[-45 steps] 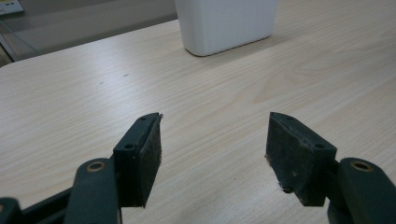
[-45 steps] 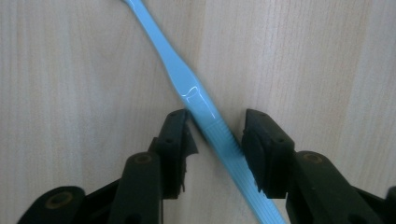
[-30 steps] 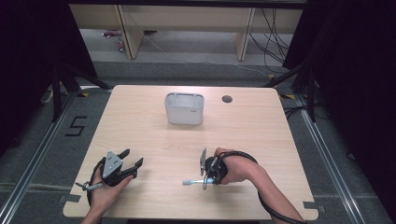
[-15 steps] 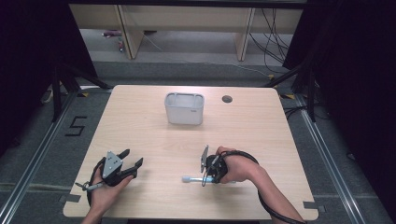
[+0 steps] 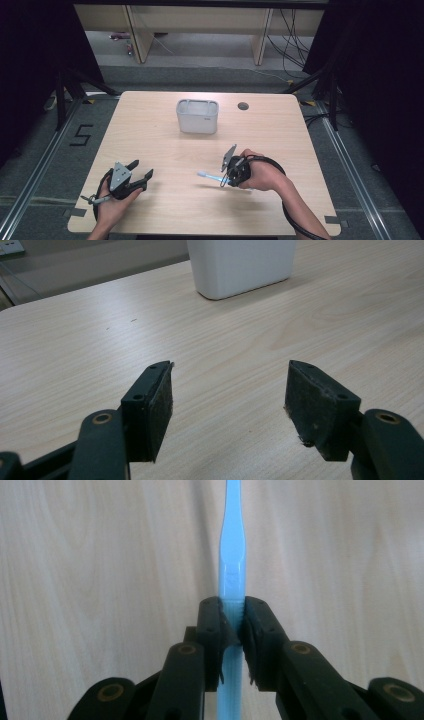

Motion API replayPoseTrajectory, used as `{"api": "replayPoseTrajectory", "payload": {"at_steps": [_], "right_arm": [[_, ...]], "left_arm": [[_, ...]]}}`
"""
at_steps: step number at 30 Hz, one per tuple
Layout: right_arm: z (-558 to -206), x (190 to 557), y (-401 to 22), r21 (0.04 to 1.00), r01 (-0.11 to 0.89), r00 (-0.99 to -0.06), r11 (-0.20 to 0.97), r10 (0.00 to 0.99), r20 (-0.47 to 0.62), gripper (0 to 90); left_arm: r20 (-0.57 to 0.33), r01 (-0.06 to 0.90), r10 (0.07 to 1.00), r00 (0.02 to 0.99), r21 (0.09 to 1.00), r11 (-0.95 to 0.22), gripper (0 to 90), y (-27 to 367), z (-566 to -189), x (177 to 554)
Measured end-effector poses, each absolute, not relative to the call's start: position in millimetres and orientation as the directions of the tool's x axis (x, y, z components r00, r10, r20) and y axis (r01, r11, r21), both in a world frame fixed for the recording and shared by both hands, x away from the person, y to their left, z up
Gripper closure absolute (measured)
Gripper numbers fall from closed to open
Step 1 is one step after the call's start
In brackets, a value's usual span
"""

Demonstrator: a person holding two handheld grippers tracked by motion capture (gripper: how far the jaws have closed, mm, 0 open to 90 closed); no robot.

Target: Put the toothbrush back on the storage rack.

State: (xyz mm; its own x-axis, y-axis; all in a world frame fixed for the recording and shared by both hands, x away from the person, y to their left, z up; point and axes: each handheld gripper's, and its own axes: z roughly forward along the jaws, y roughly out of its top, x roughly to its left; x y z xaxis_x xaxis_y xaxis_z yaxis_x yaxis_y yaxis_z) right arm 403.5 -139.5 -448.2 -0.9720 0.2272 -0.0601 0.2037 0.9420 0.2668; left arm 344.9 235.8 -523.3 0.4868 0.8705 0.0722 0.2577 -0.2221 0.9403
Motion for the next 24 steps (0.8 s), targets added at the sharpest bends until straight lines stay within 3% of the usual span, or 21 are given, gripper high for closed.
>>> {"api": "replayPoseTrajectory", "payload": {"at_steps": [9,24], "right_arm": [[-437.9,407.6,-154.3,0.426,0.319,-0.924,0.846,0.379,-0.06,78.8],[-437.2,410.1,-169.5,0.571,0.346,-0.878,0.745,0.472,-0.084,78.7]], "left_arm": [[0.073,0.254,0.87,0.488,0.941,-0.222,35.2,235.6,-523.5,345.0],[0.074,0.254,0.871,0.486,0.941,-0.222,35.2,235.2,-523.6,344.7]]}}
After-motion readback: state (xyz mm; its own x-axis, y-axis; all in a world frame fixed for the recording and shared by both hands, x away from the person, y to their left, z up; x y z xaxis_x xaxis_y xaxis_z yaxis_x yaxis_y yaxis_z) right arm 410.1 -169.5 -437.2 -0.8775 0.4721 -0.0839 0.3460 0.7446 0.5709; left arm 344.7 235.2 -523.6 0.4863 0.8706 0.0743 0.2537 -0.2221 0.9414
